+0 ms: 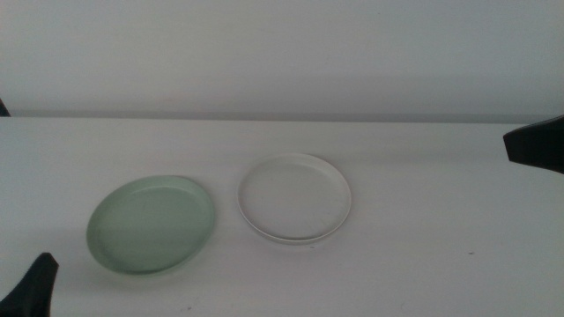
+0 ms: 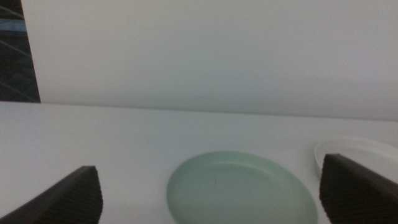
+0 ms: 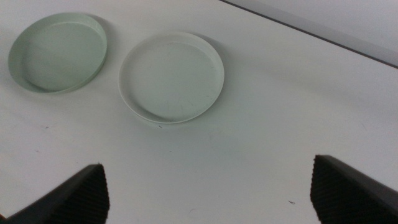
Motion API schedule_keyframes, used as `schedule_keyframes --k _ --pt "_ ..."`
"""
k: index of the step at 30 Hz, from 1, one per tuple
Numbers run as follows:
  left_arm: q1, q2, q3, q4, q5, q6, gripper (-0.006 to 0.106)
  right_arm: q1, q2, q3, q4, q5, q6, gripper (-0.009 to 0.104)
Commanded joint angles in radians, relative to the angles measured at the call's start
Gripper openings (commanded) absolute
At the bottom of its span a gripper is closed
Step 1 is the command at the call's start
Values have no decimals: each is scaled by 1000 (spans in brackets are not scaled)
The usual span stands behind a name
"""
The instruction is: Stack the three bowls on top of each other.
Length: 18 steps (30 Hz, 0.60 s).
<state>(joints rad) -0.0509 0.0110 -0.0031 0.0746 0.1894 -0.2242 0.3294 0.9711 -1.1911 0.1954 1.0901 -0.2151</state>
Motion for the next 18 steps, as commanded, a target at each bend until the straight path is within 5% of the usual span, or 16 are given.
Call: schedule_keyframes --k 1,12,18 --pt "2 91 -63 -13 35 -12 94 1 3 -2 -7 -14 -1 86" --pt "1 921 -751 -145 779 170 94 1 3 -2 -7 -14 -1 86" --pt "3 1283 -929 -154 814 252 94 1 3 -2 -7 -14 -1 86"
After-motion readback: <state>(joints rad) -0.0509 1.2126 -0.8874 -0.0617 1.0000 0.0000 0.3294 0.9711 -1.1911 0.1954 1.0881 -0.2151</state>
